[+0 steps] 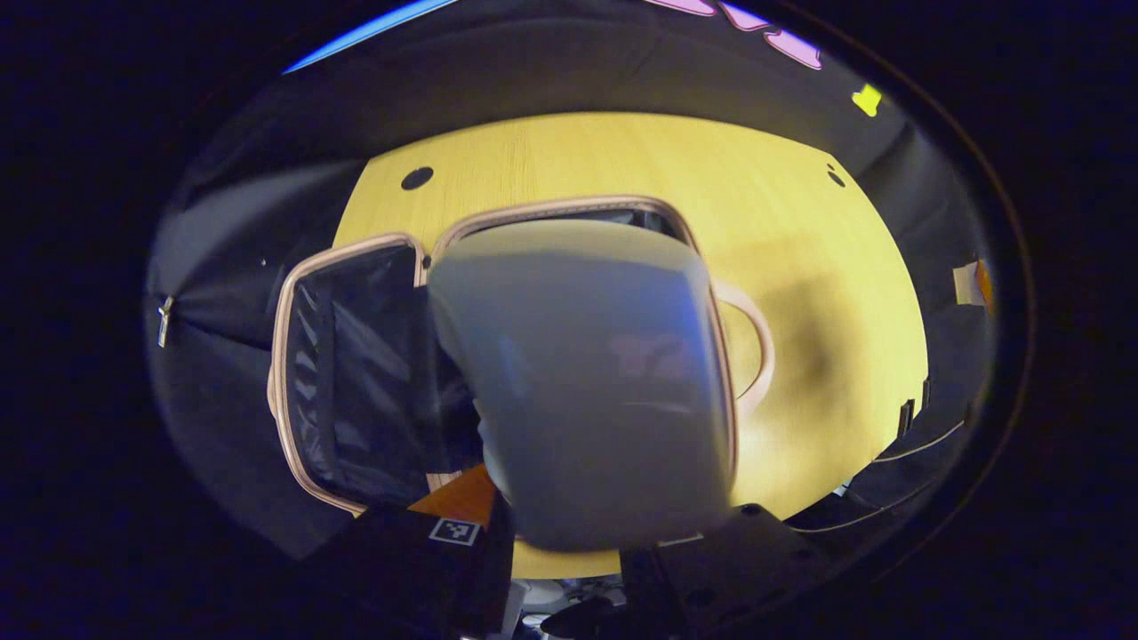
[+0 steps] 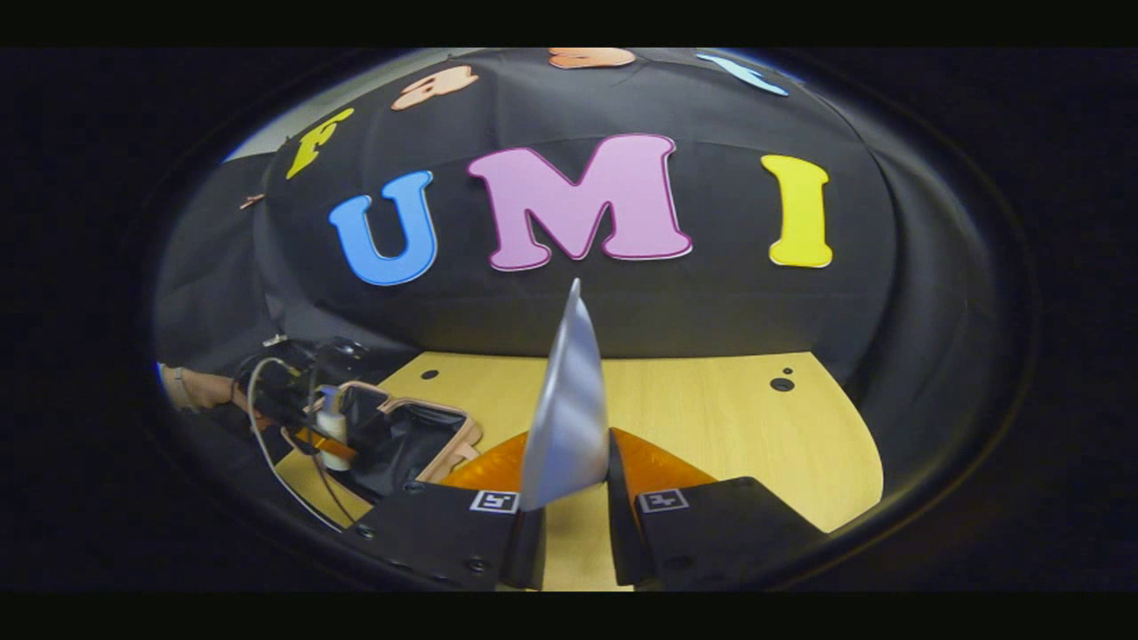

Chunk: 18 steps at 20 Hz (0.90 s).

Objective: First open the suitcase, pack the skin care products into it, and then close the suitcase.

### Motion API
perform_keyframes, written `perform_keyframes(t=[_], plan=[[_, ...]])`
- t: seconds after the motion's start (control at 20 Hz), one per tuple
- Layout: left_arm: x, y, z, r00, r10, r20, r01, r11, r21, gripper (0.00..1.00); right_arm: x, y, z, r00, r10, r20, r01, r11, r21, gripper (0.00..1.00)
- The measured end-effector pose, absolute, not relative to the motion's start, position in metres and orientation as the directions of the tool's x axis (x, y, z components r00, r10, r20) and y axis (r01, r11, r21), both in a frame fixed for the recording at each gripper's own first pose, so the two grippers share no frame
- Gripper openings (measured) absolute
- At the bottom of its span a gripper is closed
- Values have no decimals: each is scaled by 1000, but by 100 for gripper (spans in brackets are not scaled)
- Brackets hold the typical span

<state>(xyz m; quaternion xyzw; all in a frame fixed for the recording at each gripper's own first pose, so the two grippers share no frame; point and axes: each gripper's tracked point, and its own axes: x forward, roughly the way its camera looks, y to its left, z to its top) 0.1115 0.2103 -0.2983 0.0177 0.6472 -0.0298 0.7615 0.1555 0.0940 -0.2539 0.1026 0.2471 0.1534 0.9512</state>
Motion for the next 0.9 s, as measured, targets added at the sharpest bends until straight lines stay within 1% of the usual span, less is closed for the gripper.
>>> perform_keyframes(t=[0.1,0.15,0.25,0.35,0.45,0.5,0.55,0.7,0.8,0.85,0.9], plan=[[105,221,-322,73,-12,-997,67,998,-7,58,142,100,-248,827,349,-440,-254,931,260,33],[99,228,-337,6,13,-1000,61,998,14,59,132,102,-246,823,350,-447,-262,932,249,33],[98,239,-359,-51,34,-998,37,999,32,59,117,104,-243,823,342,-454,-267,938,222,33],[106,246,-373,-52,41,-998,14,999,40,60,104,104,-240,825,329,-459,-262,943,206,33],[113,247,-381,-42,31,-999,-4,1000,31,57,93,107,-236,828,317,-464,-256,948,189,33],[114,245,-384,-36,23,-999,-17,1000,24,57,89,107,-233,830,310,-464,-254,950,180,33],[113,244,-387,-35,18,-999,-30,999,19,62,87,108,-231,834,301,-462,-249,953,171,33],[110,242,-389,-17,-5,-1000,-39,999,-5,60,83,115,-228,843,282,-458,-230,959,168,33],[114,240,-376,30,-17,-999,-26,999,-17,64,82,128,-228,837,294,-462,-235,955,183,33],[114,243,-366,56,1,-998,-19,1000,0,69,81,135,-229,834,301,-462,-242,953,183,33],[115,245,-353,94,13,-996,5,1000,14,80,82,143,-229,829,311,-465,-254,950,183,33]])
